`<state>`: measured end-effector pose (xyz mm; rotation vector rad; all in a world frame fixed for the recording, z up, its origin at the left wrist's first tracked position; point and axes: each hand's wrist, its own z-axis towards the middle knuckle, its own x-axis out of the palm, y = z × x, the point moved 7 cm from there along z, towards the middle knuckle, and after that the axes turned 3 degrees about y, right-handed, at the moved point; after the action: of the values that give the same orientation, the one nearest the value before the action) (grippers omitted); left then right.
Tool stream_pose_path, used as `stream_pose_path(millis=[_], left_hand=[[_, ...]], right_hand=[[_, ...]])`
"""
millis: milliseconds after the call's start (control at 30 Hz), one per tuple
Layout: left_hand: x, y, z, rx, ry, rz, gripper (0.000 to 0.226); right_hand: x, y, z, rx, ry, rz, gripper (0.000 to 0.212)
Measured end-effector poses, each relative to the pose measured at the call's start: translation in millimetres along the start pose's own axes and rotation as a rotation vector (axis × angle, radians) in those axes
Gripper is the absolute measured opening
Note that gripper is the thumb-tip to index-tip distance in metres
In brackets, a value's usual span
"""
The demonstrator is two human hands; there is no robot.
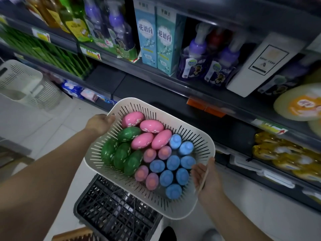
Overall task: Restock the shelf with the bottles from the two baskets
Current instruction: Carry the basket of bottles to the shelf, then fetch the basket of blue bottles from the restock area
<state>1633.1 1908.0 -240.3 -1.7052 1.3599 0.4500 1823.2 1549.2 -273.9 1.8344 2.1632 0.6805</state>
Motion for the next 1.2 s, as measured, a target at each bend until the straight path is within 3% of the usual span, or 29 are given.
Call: stream_pose_path(millis=[133, 200, 300, 400, 467, 633, 733, 933, 1200], left_hand=[[-4, -5, -25, 0.100, -0.066, 0.292, 0.053], [-9, -2, -43, 0.112, -0.087, 0.410, 0.057], [-19, 0, -72, 0.154, -0.082, 0.554, 0.058], [-32, 0, -104, 0.184, -0.048, 0.607, 0.053], [-44, -2, -129, 0.197, -0.057, 0.627, 0.047], [-86, -1, -208, 0.208, -0.176, 0.625, 0.042], [-106, 9, -261, 0.157, -0.246, 0.627, 0.041], [-114, 39, -405, -0.025, -0.434, 0.484, 0.039], [-50, 87, -585, -0.329, -0.594, 0.306, 0.039]], right_hand=[[-3, 0, -5, 0.038, 0.057, -0.091, 0.034], [-9, 1, -7, 0.036, 0.064, -0.286, 0.017], [-13, 9, -21, 0.020, 0.069, -0.525, 0.026], [-11, 43, -45, -0.257, -0.008, -0.825, 0.015], [-1, 68, -64, -0.504, -0.009, -1.143, 0.025], [39, 89, -121, -1.013, 0.258, -1.808, 0.032], [54, 91, -144, -1.115, 0.406, -2.009, 0.038], [80, 94, -206, -1.317, 0.673, -2.163, 0.057], [98, 39, -328, -1.728, 1.068, -2.187, 0.050]])
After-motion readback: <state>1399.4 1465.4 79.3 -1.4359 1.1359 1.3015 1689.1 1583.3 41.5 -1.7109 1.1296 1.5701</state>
